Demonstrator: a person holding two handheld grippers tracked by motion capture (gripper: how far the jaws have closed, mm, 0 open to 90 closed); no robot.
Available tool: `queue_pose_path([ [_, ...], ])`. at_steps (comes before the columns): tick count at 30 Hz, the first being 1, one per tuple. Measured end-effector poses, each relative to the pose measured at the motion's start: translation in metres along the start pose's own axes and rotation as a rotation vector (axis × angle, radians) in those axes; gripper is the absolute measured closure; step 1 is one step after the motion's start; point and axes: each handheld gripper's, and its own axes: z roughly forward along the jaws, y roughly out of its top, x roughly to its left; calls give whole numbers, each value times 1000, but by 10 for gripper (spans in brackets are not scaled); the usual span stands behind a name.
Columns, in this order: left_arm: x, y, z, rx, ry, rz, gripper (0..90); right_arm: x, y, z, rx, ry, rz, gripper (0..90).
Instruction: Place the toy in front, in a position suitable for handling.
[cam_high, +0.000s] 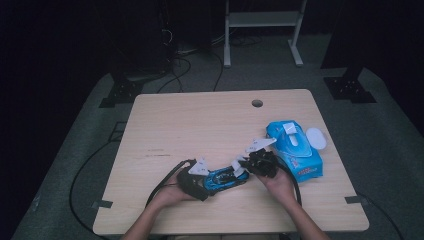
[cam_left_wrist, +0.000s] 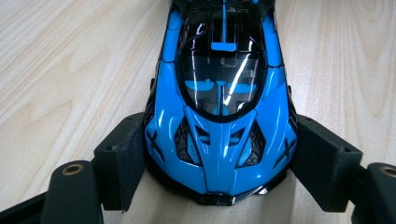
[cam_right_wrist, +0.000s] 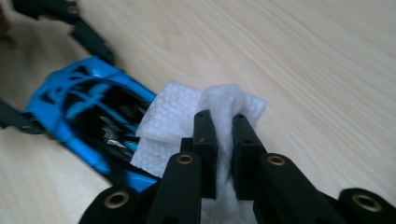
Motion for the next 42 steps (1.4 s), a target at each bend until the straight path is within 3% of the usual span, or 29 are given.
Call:
queue_pose_path([
  [2, 0, 1, 1, 0, -1, -2, 247, -9, -3, 1, -16, 32, 71, 825],
  [3, 0, 1, 1, 2, -2, -2, 247, -9, -3, 2, -26, 34, 73, 824],
  [6, 0, 0, 0, 1, -2, 1, 247, 1, 1, 7, -23, 27, 8, 824],
  [9, 0, 0, 0, 1, 1, -2, 247, -3, -1, 1, 8, 46, 15, 825],
  [11, 0, 0, 0, 0, -2, -4, 247, -8, -10, -13, 11, 53, 26, 825],
  [14, 0, 1, 1, -6, -2, -5, 248, -2, -22, -31, -9, 80, 20, 826],
  [17, -1, 1, 1, -4, 2, -7, 248, 7, -27, -30, 18, 87, -12, 827],
  [21, -1, 1, 1, -3, 2, -9, 248, 6, -18, -20, 7, 105, 6, 828],
  [24, 0, 1, 1, -4, -1, -6, 248, 14, -8, -6, 11, 134, -18, 829],
  [27, 0, 1, 1, -3, -5, -3, 248, 25, 6, -1, -32, 189, -21, 829],
  [29, 0, 0, 1, -6, -3, -3, 248, 23, 15, -7, -101, 213, 2, 829],
  [31, 0, 0, 0, -5, -4, -3, 248, 22, 22, -16, -127, 218, 8, 828],
  [36, 0, 1, 1, -1, -6, -1, 248, 23, 19, -30, -74, 220, -24, 828],
  [39, 0, 1, 1, -2, -3, -4, 249, 27, 8, -15, -21, 227, -19, 828],
  [42, 0, 0, 1, -6, -3, -7, 249, 41, 4, 9, -3, 255, -31, 827],
])
